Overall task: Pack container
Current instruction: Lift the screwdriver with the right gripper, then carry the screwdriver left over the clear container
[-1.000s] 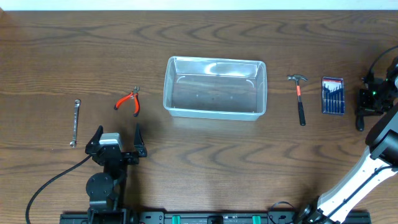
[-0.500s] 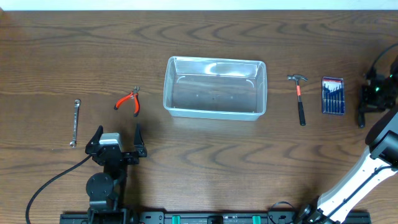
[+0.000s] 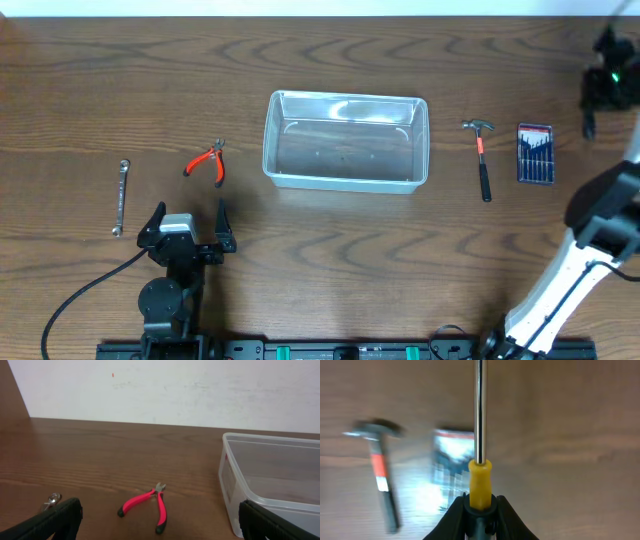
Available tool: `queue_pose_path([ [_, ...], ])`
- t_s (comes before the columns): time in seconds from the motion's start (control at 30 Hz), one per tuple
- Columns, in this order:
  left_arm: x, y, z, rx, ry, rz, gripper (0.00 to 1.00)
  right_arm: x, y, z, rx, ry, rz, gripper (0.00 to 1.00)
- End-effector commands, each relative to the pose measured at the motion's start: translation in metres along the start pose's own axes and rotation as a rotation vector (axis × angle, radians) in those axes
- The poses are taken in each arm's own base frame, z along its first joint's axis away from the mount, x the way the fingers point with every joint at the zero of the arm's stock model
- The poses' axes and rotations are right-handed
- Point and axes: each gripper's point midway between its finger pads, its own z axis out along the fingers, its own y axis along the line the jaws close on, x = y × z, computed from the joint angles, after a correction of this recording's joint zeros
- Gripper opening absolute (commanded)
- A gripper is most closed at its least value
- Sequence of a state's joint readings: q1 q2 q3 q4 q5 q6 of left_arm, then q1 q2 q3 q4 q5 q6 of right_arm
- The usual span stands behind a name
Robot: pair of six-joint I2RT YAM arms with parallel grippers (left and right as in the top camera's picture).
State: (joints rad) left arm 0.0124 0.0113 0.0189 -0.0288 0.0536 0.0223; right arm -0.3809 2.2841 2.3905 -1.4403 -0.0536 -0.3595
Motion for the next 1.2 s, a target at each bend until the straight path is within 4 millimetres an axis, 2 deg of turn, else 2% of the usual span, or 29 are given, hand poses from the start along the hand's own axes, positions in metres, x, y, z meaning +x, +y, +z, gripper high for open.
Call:
queue_pose_path([
  [0.0, 0.015, 0.000, 0.001, 0.001, 0.048, -0.006, 0.98, -0.034, 0.057, -0.029, -0.028, -0.095, -0.151, 0.01],
  [0.07, 0.015, 0.000, 0.001, 0.001, 0.048, -0.006, 0.98, -0.044, 0.090, -0.047, -0.042, -0.136, -0.241, 0.01],
  [0.13, 0.015, 0.000, 0.001, 0.001, 0.048, -0.006, 0.98, -0.053, 0.132, -0.066, -0.071, -0.186, -0.355, 0.01],
  [0.23, 0.015, 0.000, 0.001, 0.001, 0.048, -0.006, 0.98, -0.054, 0.190, -0.088, -0.127, -0.238, -0.516, 0.01],
  [0.3, 0.015, 0.000, 0.001, 0.001, 0.048, -0.006, 0.98, -0.049, 0.234, -0.100, -0.174, -0.263, -0.640, 0.01],
  [0.43, 0.015, 0.000, 0.001, 0.001, 0.048, -0.006, 0.98, -0.029, 0.299, -0.108, -0.223, -0.258, -0.828, 0.01],
  [0.57, 0.015, 0.000, 0.001, 0.001, 0.048, -0.006, 0.98, -0.010, 0.344, -0.111, -0.260, -0.246, -0.946, 0.01],
  [0.73, 0.015, 0.000, 0.001, 0.001, 0.048, -0.006, 0.98, 0.013, 0.381, -0.116, -0.300, -0.229, -1.052, 0.01],
  [0.87, 0.015, 0.000, 0.001, 0.001, 0.048, -0.006, 0.98, 0.027, 0.397, -0.111, -0.321, -0.196, -1.102, 0.01],
  [1.0, 0.015, 0.000, 0.001, 0.001, 0.048, -0.006, 0.98, 0.039, 0.405, -0.094, -0.337, -0.128, -1.125, 0.01],
  [1.17, 0.015, 0.000, 0.001, 0.001, 0.048, -0.006, 0.98, 0.052, 0.408, -0.058, -0.350, -0.033, -1.147, 0.01],
])
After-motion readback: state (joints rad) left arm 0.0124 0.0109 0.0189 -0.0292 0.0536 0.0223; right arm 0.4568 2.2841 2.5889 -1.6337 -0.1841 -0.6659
